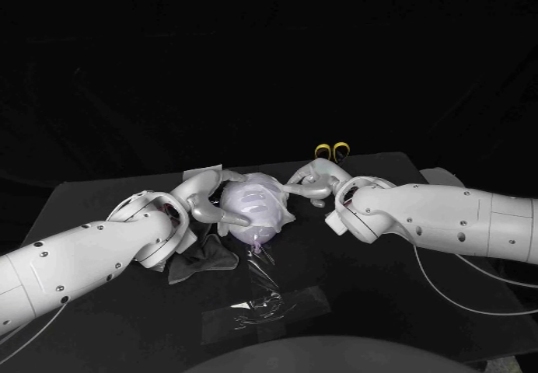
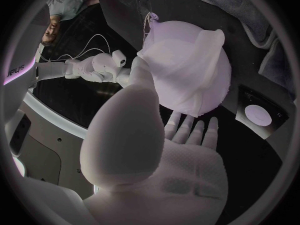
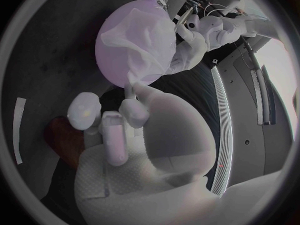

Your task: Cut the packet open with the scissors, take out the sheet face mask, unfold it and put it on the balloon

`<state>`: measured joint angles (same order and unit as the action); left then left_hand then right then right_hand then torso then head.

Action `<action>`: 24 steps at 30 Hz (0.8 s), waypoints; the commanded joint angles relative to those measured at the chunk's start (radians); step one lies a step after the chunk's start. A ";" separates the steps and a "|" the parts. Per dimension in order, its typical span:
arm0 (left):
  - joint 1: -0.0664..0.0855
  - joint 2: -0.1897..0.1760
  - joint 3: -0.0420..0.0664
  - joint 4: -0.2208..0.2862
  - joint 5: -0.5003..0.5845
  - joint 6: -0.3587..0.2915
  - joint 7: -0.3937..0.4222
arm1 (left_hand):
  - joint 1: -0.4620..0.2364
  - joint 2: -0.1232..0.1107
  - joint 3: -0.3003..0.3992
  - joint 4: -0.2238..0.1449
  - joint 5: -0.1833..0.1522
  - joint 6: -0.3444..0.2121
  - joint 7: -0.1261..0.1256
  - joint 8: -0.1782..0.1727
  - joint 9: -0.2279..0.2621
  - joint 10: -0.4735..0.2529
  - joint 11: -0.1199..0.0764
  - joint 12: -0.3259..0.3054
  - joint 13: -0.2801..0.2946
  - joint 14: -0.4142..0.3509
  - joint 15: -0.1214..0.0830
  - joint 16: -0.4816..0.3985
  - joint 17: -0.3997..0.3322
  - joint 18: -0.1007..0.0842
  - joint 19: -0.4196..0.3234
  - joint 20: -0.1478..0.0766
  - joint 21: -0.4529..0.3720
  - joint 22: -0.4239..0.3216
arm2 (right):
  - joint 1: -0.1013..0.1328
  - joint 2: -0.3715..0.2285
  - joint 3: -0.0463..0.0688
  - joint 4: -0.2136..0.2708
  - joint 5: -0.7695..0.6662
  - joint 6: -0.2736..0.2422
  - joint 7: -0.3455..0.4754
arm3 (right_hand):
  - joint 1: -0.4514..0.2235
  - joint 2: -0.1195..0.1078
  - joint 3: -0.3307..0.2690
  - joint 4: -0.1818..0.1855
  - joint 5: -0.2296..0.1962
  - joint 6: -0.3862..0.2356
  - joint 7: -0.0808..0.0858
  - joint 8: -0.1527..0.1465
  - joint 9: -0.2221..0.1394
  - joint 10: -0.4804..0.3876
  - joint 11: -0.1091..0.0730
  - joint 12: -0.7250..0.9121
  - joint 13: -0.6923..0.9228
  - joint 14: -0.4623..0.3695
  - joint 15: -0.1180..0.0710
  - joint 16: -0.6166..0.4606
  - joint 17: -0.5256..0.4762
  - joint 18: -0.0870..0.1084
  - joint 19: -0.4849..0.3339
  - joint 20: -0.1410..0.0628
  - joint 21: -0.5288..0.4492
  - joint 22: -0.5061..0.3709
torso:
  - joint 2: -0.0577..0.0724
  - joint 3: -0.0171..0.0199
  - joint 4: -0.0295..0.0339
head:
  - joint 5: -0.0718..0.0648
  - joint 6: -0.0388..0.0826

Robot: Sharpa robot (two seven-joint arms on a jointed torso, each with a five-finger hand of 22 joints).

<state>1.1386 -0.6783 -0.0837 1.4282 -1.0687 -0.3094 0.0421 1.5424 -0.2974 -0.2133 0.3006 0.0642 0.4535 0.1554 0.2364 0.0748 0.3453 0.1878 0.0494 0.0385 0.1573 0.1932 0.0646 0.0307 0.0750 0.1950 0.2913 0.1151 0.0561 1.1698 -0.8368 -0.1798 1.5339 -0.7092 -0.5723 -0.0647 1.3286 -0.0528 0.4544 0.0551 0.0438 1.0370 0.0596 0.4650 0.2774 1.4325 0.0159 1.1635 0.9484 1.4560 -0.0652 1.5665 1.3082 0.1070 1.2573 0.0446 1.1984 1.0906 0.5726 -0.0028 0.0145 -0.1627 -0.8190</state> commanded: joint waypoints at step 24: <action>-0.003 -0.001 -0.004 0.000 -0.005 0.014 -0.012 | 0.013 -0.001 0.005 0.002 -0.005 0.008 0.069 0.005 0.002 0.002 0.002 -0.004 0.001 -0.009 -0.003 -0.004 -0.002 0.002 -0.004 -0.007 -0.002 -0.002 | 0.005 0.052 0.001 -0.083 -0.052 0.028 -0.023 | -0.022 -0.009 0.076 -0.060 0.005 -0.011 -0.002 0.006 0.247 0.131 -0.032 0.390 0.611 0.115 -0.005 0.004 0.263 0.007 -0.013 -0.002 -0.007 -0.008 | 0.000 -0.0012 -0.0005 | -0.001 0.004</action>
<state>1.1386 -0.6795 -0.0845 1.4283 -1.0700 -0.3109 0.0417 1.5463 -0.3013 -0.2133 0.3006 0.0642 0.4556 0.1576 0.2378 0.0763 0.3453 0.1877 0.0495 0.0385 0.1538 0.1896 0.0646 0.0300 0.0750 0.1913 0.2875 0.1151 0.0553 1.1744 -0.7841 -0.1790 1.4526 -0.7278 -0.5698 -0.0789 1.3151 -0.0657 0.4697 0.0507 0.0465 1.0285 0.0608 0.4686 0.3138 1.4282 0.0164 1.1868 0.9488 1.4580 -0.0666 1.5672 1.3075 0.1065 1.2527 0.0412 1.1968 1.0847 0.5728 -0.0034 0.0144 -0.1641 -0.8151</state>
